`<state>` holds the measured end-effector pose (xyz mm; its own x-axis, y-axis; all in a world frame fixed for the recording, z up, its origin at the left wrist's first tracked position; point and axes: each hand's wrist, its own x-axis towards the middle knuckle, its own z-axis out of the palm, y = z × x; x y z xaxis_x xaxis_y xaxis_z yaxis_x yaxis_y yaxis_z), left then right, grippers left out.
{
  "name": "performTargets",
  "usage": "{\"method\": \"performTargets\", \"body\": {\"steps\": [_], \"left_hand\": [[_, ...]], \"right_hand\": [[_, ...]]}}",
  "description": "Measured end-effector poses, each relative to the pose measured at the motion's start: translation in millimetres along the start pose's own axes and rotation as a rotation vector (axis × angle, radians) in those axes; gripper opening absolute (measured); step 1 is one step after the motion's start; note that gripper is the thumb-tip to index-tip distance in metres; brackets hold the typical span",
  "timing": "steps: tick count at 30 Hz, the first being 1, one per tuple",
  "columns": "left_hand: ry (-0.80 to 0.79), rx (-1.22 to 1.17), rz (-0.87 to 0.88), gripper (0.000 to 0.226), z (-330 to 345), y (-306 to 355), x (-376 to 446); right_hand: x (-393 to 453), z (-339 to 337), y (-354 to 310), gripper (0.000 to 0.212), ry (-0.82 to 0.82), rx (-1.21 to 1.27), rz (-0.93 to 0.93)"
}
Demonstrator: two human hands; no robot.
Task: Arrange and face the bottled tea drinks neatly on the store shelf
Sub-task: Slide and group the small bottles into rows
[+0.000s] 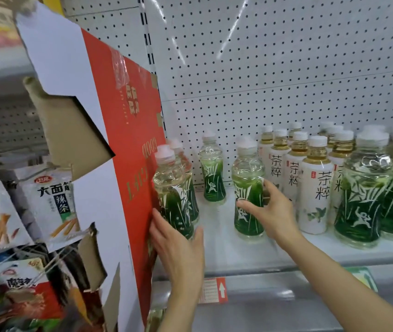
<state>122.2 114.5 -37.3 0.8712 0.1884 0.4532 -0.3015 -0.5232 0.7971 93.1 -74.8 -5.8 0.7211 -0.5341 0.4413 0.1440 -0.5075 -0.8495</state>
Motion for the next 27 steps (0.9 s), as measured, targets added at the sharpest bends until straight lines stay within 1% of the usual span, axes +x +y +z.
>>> {"method": "performTargets", "body": {"steps": [2, 3, 5, 7, 9, 12, 17, 20, 22, 24, 25, 27], "left_hand": [[-0.087, 0.028, -0.053, 0.103, 2, -3, 13], [-0.100, 0.036, -0.061, 0.097, 3, -3, 17], [-0.081, 0.056, -0.067, 0.086, 5, -2, 23], [-0.069, 0.101, -0.069, 0.080, 5, 0, 24], [-0.082, 0.149, -0.059, 0.079, 4, -2, 25], [-0.089, 0.191, -0.051, 0.077, 2, -3, 27], [-0.098, 0.255, -0.024, 0.072, 2, 1, 25], [-0.111, 0.255, -0.008, 0.071, 5, 3, 22], [-0.109, 0.243, -0.012, 0.072, 7, 2, 22], [-0.108, 0.213, -0.014, 0.074, 7, 0, 22], [-0.109, 0.194, -0.015, 0.075, 8, -2, 22], [-0.110, 0.143, -0.029, 0.080, 8, -3, 24]], "right_hand": [[5, 8, 0, 0.058, -0.017, 0.017, 0.010], [8, 13, -1, 0.060, -0.034, 0.035, 0.018], [17, 25, -2, 0.060, -0.083, 0.078, 0.024], [25, 38, -6, 0.061, -0.130, 0.128, 0.026], [32, 49, -7, 0.062, -0.161, 0.146, 0.015], [39, 59, -7, 0.060, -0.189, 0.103, 0.004], [49, 65, -4, 0.042, -0.212, 0.159, -0.016], [50, 68, 0, 0.045, -0.236, 0.155, -0.030], [48, 63, -4, 0.048, -0.250, 0.217, -0.006], [54, 56, -11, 0.058, -0.208, 0.346, 0.055], [62, 53, -15, 0.062, -0.175, 0.377, 0.065], [86, 51, -21, 0.064, -0.161, 0.377, 0.059]]}}
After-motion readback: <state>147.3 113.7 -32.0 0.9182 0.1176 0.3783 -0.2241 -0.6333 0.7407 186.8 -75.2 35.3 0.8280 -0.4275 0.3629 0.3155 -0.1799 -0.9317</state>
